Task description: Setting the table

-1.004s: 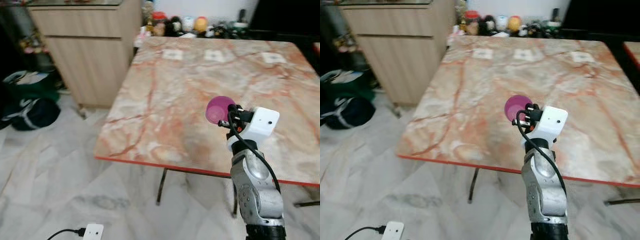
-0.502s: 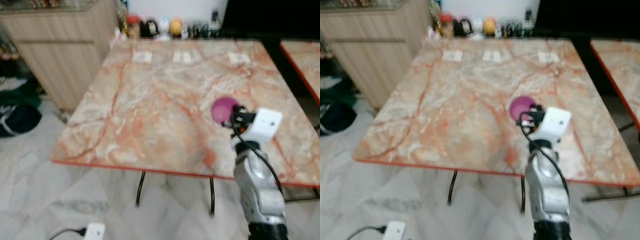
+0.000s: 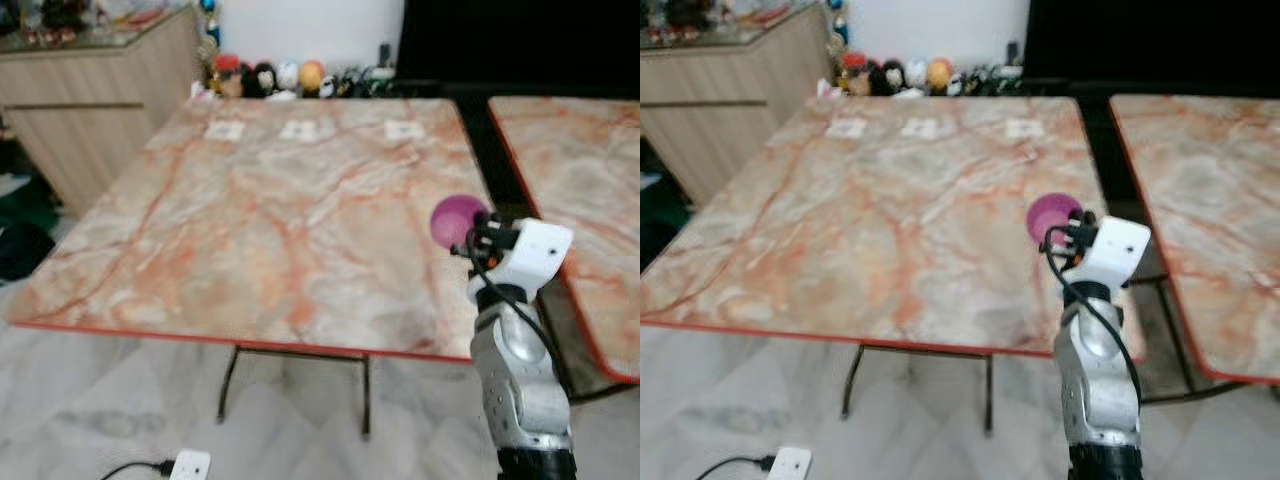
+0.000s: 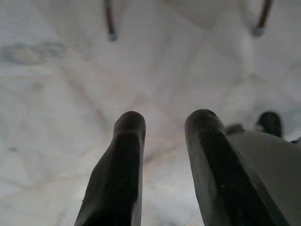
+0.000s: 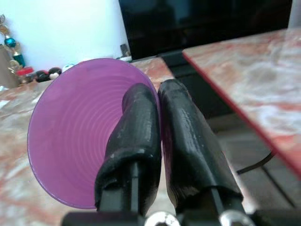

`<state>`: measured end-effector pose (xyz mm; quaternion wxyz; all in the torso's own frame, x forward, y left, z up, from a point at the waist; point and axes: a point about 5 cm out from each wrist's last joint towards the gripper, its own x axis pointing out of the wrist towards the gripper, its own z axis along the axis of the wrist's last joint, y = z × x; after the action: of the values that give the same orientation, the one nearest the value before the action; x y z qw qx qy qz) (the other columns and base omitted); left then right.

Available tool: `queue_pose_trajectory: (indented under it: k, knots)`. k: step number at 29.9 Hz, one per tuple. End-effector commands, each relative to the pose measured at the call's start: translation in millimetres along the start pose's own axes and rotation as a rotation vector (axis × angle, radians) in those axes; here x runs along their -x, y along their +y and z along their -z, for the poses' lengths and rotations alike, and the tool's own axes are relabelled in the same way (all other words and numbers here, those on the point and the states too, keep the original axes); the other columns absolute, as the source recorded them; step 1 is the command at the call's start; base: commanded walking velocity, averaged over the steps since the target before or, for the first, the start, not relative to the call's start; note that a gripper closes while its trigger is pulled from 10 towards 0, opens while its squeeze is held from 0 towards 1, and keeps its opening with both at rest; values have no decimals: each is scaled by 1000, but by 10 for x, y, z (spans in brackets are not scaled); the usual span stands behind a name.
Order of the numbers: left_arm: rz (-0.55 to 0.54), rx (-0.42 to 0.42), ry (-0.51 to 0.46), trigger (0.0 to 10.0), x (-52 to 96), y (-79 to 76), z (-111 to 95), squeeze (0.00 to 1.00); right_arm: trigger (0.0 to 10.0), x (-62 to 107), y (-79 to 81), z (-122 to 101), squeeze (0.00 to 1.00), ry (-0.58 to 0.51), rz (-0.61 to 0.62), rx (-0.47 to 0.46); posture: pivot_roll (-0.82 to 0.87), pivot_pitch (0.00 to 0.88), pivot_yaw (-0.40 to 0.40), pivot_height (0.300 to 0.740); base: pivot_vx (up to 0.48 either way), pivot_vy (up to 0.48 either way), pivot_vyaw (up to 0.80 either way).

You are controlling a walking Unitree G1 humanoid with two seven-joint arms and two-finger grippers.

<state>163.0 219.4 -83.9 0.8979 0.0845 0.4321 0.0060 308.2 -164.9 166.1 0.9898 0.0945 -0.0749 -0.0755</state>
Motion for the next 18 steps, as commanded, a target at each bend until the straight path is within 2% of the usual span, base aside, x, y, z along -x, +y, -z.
queue_pose_trajectory:
  k: [1,12,18]
  knots:
    - [5,-21,30,10000,18,9,71,0,10000,-20,70,-51,0,-22,-18,-13,-82,0,24,740,0,-465,0]
    - [4,-18,28,10000,11,13,52,0,10000,-49,30,-87,0,-35,-2,-5,-82,21,18,740,0,-466,0]
    - [2,-12,29,10000,11,12,55,0,10000,-47,-46,-100,0,-35,27,7,-92,35,17,740,0,-465,0]
